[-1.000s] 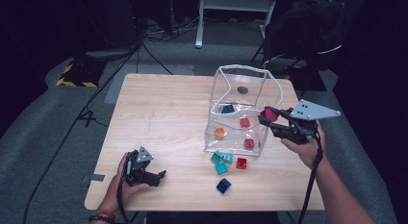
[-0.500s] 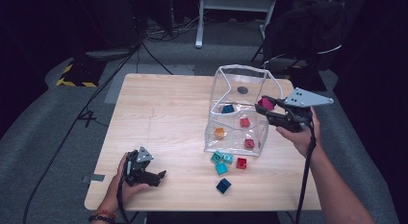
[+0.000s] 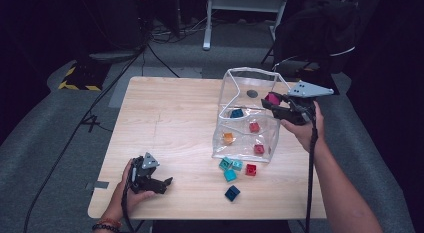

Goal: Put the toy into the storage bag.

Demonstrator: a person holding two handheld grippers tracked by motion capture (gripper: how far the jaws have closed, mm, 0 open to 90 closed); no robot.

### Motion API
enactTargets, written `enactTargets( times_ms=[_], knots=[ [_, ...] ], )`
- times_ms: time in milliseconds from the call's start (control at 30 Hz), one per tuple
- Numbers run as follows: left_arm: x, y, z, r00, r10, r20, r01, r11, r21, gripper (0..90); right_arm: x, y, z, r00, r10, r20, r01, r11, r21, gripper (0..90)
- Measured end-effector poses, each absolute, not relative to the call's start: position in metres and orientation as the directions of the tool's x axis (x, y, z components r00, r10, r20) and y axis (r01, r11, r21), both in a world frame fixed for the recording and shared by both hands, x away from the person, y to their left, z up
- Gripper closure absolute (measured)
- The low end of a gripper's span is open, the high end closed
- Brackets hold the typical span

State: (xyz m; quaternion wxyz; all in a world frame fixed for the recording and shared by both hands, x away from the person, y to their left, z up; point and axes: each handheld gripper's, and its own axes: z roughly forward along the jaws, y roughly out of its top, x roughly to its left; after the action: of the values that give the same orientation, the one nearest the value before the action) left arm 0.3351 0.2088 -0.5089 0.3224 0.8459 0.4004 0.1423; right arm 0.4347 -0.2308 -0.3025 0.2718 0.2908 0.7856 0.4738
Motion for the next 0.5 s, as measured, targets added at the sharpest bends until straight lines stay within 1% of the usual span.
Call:
enactTargets(
  times_ms=[233, 367, 467, 500],
  knots=[
    [0.335, 0.209, -0.509, 0.639, 0.769, -0.017, 0.585, -0.472, 0.659, 0.5, 0.442, -0.228, -0.305, -0.674, 0.724, -0.149, 0.214, 0.383, 0.899, 59.9],
    [0.335, 0.209, -0.509, 0.639, 0.769, -0.017, 0.586, -0.471, 0.66, 0.5, 0.447, -0.228, -0.308, -0.653, 0.744, -0.14, 0.237, 0.376, 0.896, 59.5],
    [0.335, 0.209, -0.509, 0.639, 0.769, -0.017, 0.586, -0.471, 0.659, 0.5, 0.449, -0.228, -0.31, -0.642, 0.756, -0.127, 0.253, 0.366, 0.896, 54.8],
    [0.335, 0.209, -0.509, 0.639, 0.769, -0.017, 0.586, -0.471, 0.66, 0.5, 0.449, -0.229, -0.31, -0.643, 0.756, -0.119, 0.256, 0.36, 0.897, 55.4]
  ],
)
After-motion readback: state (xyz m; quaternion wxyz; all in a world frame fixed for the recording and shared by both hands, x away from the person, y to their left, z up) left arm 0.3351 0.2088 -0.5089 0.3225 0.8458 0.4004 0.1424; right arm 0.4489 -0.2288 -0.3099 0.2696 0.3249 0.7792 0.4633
